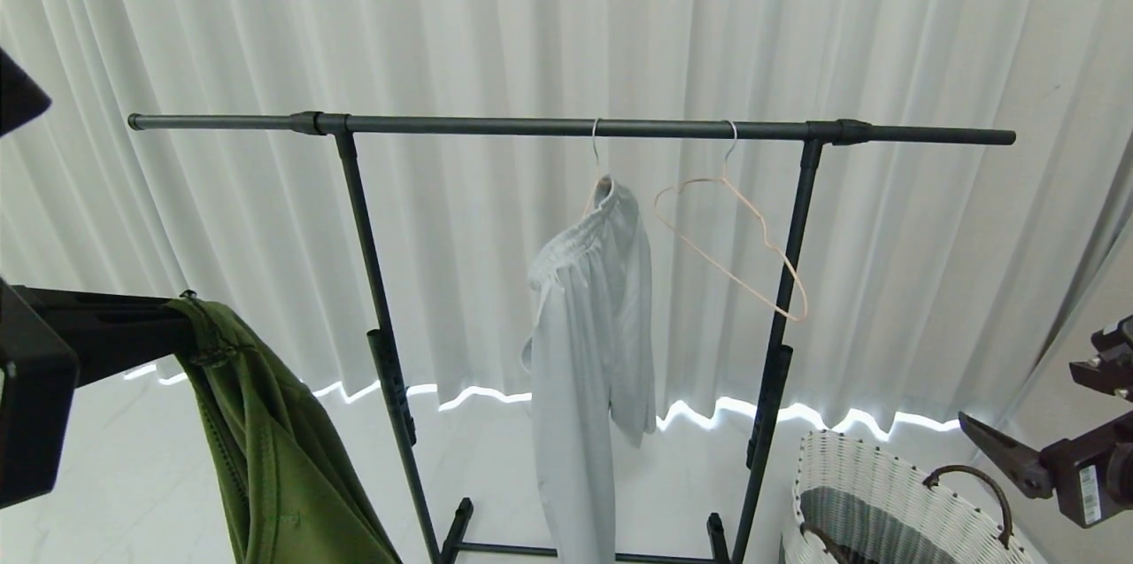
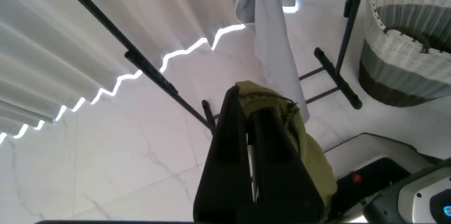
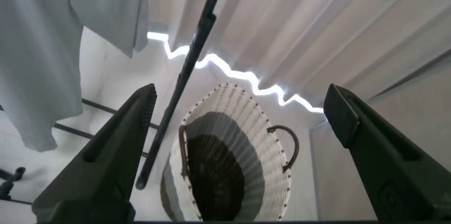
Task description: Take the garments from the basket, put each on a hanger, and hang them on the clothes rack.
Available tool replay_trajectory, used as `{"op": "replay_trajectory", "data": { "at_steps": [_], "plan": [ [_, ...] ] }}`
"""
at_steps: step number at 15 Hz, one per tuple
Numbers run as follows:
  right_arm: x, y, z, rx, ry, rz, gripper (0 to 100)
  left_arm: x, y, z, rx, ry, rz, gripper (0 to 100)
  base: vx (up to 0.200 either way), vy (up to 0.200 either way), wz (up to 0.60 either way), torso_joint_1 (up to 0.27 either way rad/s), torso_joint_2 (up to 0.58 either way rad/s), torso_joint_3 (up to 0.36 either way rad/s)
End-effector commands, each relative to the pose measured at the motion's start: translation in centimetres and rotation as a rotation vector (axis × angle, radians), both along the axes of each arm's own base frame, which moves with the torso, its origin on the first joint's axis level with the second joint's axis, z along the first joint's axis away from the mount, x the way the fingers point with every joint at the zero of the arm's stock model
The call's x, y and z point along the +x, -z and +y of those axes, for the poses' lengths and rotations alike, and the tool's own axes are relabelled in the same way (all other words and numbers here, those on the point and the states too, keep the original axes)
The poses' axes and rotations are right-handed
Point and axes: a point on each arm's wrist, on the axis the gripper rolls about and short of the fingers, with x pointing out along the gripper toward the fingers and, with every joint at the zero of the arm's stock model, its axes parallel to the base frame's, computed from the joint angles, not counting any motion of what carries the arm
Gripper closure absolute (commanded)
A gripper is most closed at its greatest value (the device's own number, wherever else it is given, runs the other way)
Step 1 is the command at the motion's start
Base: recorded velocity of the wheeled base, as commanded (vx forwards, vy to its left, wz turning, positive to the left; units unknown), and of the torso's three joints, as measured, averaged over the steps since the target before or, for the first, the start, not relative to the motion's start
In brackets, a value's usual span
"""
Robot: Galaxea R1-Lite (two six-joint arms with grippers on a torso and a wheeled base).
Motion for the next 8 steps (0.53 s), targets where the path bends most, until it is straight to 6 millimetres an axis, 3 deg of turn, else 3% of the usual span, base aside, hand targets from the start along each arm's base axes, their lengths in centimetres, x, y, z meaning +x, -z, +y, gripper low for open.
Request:
{"op": "replay_trajectory", "data": {
  "at_steps": [1, 5, 8],
  "plan": [
    [0.04, 0.03, 0.02, -0.002, 0.001, 0.001, 0, 0.05, 0.05, -0.03, 0.002, -0.001, 0.002, 100, 0.000, 0.000, 0.00, 0.232, -0.52, -0.290],
    [-0.17, 0.72, -0.11, 0.051, 0.026, 0.029, 0, 0.12, 0.05, -0.09, -0.008, -0.001, -0.008, 100, 0.000, 0.000, 0.00, 0.248, -0.53, -0.288],
    [0.04, -0.01, -0.10, 0.121, 0.044, 0.011, 0, -0.10, 0.06, 0.10, -0.016, -0.001, -0.018, 100, 0.000, 0.000, 0.00, 0.115, -0.23, -0.123]
  ]
}}
